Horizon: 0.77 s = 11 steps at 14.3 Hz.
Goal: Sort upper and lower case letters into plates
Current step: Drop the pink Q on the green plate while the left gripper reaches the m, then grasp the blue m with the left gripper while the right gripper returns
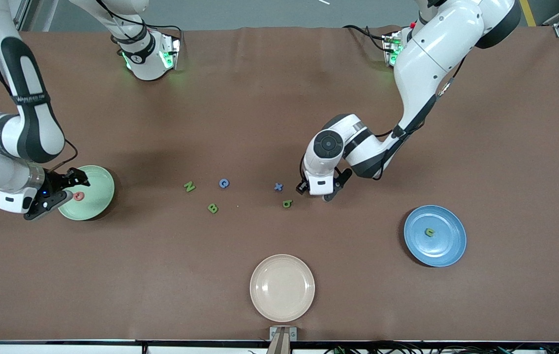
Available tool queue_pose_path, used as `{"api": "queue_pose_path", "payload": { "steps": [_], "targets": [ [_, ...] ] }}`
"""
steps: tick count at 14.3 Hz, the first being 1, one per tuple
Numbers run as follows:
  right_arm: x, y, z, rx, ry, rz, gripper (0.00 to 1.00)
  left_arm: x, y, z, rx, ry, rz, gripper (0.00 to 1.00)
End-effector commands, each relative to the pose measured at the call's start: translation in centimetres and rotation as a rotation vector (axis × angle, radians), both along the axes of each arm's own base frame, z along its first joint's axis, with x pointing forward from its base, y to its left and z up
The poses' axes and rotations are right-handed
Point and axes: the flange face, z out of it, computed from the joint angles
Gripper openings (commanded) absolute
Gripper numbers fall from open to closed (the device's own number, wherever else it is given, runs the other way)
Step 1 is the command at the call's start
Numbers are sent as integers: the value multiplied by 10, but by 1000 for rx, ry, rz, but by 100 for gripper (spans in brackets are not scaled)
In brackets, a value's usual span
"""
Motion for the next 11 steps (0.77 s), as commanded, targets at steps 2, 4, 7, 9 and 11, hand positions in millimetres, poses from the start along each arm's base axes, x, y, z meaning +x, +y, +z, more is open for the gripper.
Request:
{"api": "queue_pose_path", "payload": {
  "steps": [2, 4, 7, 9, 11],
  "targets": [
    [-3, 93, 4, -41, 36, -114, 99, 0, -1, -4, 3, -7, 8, 71],
    [-6, 142, -2, -44, 36, -45, 99, 6, 5, -7, 11, -13, 9, 69],
    [-14, 209, -9, -36, -19, 64, 99, 8, 8, -11, 18, -15, 5, 68],
    [-27, 237, -27, -35, -57, 61, 99, 7, 8, -14, 20, -13, 2, 60],
    [-41, 254, -49, -26, -102, 71, 99, 6, 8, -15, 22, -11, -2, 41]
  ]
}}
